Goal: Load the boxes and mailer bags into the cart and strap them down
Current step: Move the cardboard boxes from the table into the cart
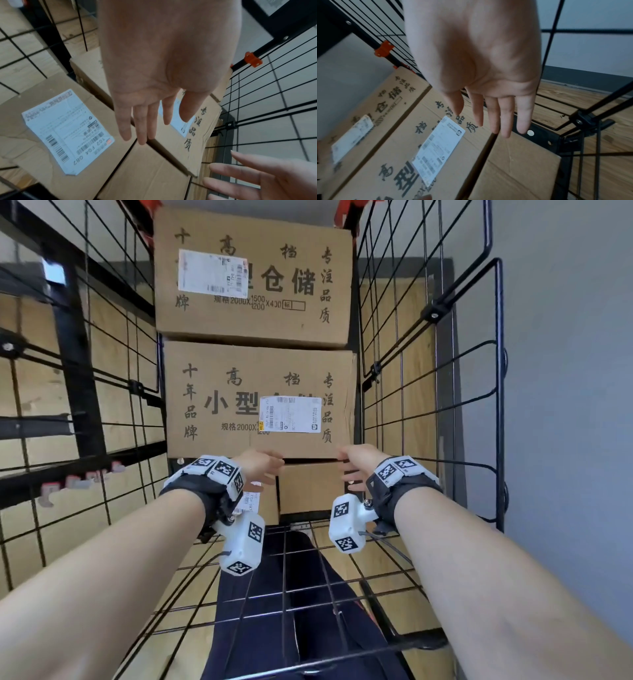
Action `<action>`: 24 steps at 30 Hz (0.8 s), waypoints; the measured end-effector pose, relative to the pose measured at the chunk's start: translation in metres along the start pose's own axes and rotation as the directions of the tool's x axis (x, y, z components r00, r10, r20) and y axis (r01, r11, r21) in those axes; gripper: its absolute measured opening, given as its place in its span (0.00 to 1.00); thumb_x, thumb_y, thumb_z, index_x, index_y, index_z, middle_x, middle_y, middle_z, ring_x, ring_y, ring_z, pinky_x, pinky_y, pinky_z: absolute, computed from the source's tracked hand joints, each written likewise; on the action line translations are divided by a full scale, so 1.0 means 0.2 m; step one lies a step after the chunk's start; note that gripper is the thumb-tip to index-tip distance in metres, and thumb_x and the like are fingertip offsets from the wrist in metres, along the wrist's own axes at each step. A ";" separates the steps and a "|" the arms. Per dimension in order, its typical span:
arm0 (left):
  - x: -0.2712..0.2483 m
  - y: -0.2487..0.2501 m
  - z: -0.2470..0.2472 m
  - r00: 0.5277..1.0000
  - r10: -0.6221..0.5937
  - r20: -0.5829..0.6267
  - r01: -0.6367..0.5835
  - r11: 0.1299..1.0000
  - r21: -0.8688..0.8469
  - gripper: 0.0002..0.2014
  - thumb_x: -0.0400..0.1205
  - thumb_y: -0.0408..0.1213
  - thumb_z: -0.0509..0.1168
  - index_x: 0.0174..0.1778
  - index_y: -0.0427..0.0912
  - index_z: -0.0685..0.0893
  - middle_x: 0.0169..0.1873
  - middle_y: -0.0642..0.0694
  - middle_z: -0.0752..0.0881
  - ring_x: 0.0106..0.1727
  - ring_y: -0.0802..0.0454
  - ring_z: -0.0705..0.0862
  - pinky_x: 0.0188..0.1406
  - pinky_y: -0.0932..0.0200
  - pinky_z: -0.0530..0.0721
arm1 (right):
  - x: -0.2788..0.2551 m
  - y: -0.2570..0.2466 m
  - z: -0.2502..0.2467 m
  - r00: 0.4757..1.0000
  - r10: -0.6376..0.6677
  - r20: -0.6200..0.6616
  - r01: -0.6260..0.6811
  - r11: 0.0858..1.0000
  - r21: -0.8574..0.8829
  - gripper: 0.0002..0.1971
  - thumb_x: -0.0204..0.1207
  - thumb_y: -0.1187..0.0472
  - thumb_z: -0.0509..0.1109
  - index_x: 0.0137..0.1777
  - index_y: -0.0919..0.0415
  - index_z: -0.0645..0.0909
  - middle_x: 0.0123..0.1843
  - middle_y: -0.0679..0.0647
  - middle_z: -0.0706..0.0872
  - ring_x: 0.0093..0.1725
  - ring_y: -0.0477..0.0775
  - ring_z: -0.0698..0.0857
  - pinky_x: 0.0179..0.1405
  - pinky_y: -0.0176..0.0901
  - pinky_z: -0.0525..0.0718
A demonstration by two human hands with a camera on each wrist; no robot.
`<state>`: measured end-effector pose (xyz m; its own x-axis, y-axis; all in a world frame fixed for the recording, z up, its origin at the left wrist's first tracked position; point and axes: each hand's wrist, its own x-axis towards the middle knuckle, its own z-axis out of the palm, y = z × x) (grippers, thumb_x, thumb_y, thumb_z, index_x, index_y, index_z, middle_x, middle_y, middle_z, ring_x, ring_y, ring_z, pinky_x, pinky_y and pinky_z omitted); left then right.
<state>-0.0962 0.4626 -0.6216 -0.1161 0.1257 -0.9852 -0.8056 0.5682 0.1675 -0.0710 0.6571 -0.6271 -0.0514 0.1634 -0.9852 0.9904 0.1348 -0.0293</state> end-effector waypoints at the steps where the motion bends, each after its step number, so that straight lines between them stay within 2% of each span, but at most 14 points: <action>1: -0.05 0.02 -0.01 1.000 0.017 -0.016 -0.017 1.000 -0.010 0.17 0.86 0.35 0.57 0.71 0.41 0.74 0.68 0.39 0.79 0.63 0.43 0.80 0.61 0.52 0.76 | -0.05 -0.02 0.00 1.000 -0.019 0.011 0.019 1.000 0.014 0.20 0.85 0.55 0.58 0.73 0.65 0.71 0.71 0.59 0.78 0.66 0.61 0.81 0.54 0.51 0.81; 3: -0.15 0.06 -0.05 0.997 0.056 -0.055 -0.056 0.998 -0.010 0.16 0.86 0.35 0.57 0.70 0.41 0.76 0.67 0.38 0.81 0.64 0.42 0.81 0.63 0.50 0.76 | -0.15 -0.06 0.00 0.997 -0.063 0.046 0.062 0.998 0.019 0.21 0.85 0.53 0.58 0.73 0.63 0.71 0.72 0.58 0.79 0.59 0.61 0.83 0.57 0.54 0.80; 6: -0.34 0.11 -0.13 0.989 0.102 -0.110 -0.104 0.995 -0.010 0.17 0.86 0.36 0.57 0.71 0.39 0.76 0.65 0.39 0.82 0.65 0.42 0.82 0.66 0.48 0.78 | -0.32 -0.12 -0.01 0.990 -0.119 0.078 0.115 0.992 0.052 0.22 0.85 0.50 0.58 0.73 0.63 0.72 0.71 0.59 0.79 0.63 0.60 0.82 0.58 0.54 0.77; 9: -0.61 0.13 -0.20 0.967 0.188 -0.172 -0.193 0.981 -0.008 0.17 0.86 0.35 0.57 0.71 0.36 0.75 0.65 0.38 0.82 0.63 0.42 0.82 0.57 0.54 0.80 | -0.56 -0.18 -0.02 0.969 -0.211 0.127 0.200 0.975 0.095 0.22 0.85 0.48 0.57 0.71 0.62 0.74 0.70 0.60 0.80 0.62 0.59 0.81 0.62 0.54 0.76; 12: -0.89 0.13 -0.26 0.932 0.256 -0.255 -0.275 0.961 -0.038 0.14 0.86 0.35 0.59 0.66 0.38 0.78 0.60 0.39 0.84 0.56 0.44 0.83 0.52 0.53 0.80 | -0.83 -0.27 0.00 0.934 -0.327 0.144 0.307 0.941 0.144 0.18 0.85 0.49 0.58 0.66 0.60 0.76 0.69 0.60 0.81 0.63 0.61 0.81 0.65 0.56 0.78; 14: -1.07 0.12 -0.29 0.895 0.302 -0.329 -0.342 0.937 -0.070 0.12 0.85 0.33 0.59 0.63 0.37 0.80 0.49 0.41 0.85 0.45 0.48 0.83 0.43 0.57 0.82 | -1.02 -0.32 0.03 0.901 -0.401 0.163 0.379 0.913 0.149 0.17 0.85 0.49 0.58 0.64 0.60 0.76 0.67 0.61 0.81 0.63 0.60 0.81 0.67 0.58 0.77; 16: -1.27 0.11 -0.32 0.847 0.354 -0.397 -0.420 0.903 -0.091 0.10 0.85 0.31 0.59 0.60 0.36 0.81 0.42 0.43 0.85 0.40 0.50 0.82 0.37 0.60 0.81 | -1.20 -0.37 0.07 0.866 -0.467 0.181 0.445 0.883 0.151 0.16 0.85 0.49 0.58 0.63 0.59 0.77 0.66 0.60 0.82 0.63 0.60 0.81 0.64 0.56 0.78; 19: -1.58 0.09 -0.37 0.761 0.438 -0.478 -0.523 0.851 -0.052 0.08 0.85 0.32 0.59 0.56 0.40 0.81 0.46 0.40 0.84 0.44 0.48 0.81 0.36 0.61 0.77 | -1.49 -0.45 0.14 0.791 -0.570 0.222 0.558 0.821 0.122 0.17 0.85 0.50 0.58 0.65 0.60 0.77 0.65 0.60 0.82 0.63 0.60 0.81 0.65 0.57 0.78; 21: -1.77 0.08 -0.42 0.722 0.474 -0.504 -0.576 0.815 -0.060 0.06 0.85 0.33 0.59 0.54 0.40 0.81 0.45 0.40 0.83 0.44 0.46 0.80 0.36 0.60 0.76 | -1.67 -0.50 0.21 0.738 -0.630 0.241 0.625 0.773 0.110 0.17 0.85 0.50 0.58 0.64 0.61 0.77 0.63 0.60 0.82 0.62 0.60 0.81 0.64 0.56 0.78; 24: -2.03 0.03 -0.50 0.648 0.506 -0.569 -0.634 0.773 -0.036 0.08 0.85 0.34 0.60 0.57 0.40 0.81 0.44 0.43 0.84 0.44 0.48 0.82 0.40 0.60 0.79 | -1.91 -0.56 0.34 0.667 -0.691 0.279 0.698 0.710 0.089 0.16 0.85 0.49 0.58 0.61 0.61 0.78 0.61 0.60 0.82 0.60 0.59 0.81 0.61 0.54 0.77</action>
<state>-0.1110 0.3342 -0.2241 -0.8132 -0.0940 -0.5744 -0.5697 0.3301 0.7526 -0.1530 0.5139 -0.2589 -0.6826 -0.2569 -0.6842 0.6790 0.1232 -0.7237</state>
